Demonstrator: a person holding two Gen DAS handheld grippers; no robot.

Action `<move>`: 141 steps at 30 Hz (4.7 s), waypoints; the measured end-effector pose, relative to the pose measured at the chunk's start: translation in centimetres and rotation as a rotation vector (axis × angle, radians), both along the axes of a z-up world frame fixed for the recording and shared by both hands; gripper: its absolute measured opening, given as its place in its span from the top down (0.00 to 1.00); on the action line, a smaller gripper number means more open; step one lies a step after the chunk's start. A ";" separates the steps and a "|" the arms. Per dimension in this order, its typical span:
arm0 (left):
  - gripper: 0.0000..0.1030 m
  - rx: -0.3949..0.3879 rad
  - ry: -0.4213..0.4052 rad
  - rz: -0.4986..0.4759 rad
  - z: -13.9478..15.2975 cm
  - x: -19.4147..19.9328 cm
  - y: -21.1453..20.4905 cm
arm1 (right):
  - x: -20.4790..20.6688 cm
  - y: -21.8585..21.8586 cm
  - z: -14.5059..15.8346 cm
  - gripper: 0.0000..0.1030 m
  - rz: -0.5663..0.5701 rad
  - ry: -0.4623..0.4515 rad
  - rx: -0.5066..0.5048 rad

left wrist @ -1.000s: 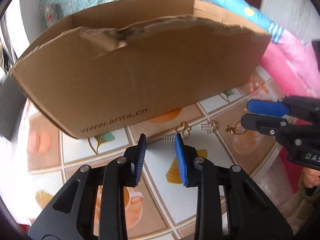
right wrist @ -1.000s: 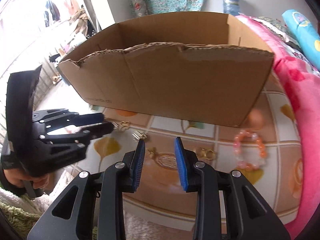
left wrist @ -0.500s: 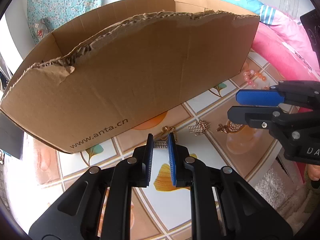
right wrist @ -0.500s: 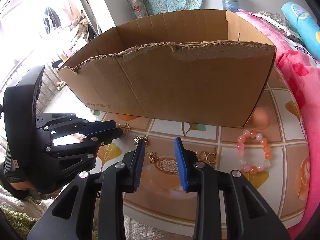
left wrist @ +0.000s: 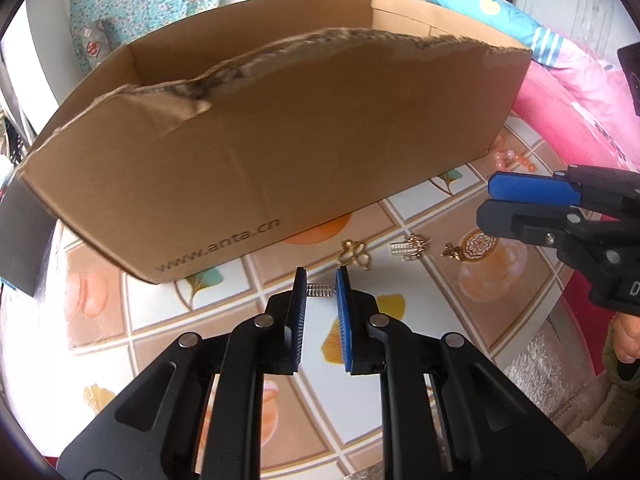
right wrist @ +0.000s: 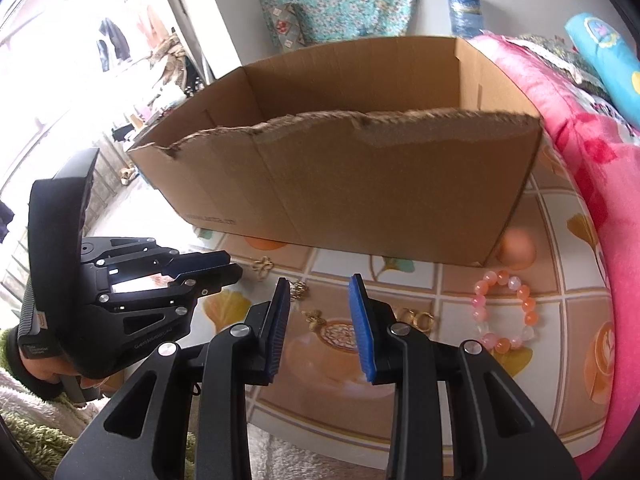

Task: Organize jewelry

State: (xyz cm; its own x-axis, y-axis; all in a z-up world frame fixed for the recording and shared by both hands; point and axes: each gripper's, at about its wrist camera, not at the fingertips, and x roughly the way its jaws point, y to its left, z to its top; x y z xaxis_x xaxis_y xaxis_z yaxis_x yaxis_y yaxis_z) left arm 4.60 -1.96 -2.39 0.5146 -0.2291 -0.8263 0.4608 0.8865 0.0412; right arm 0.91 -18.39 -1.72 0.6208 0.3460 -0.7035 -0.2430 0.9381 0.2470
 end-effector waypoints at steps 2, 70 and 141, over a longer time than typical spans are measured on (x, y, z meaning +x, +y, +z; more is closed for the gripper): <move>0.87 -0.003 -0.006 0.013 0.2 -0.2 0.4 | 0.0 1.0 0.0 0.71 0.032 -0.008 -0.006; 0.87 -0.217 -0.328 -0.127 12.7 -4.1 1.3 | 1.6 1.1 11.6 0.88 0.067 -0.322 -0.031; 0.66 -0.191 -0.001 0.017 1.6 -3.0 3.1 | 0.3 -0.8 0.2 0.87 0.036 0.126 -0.001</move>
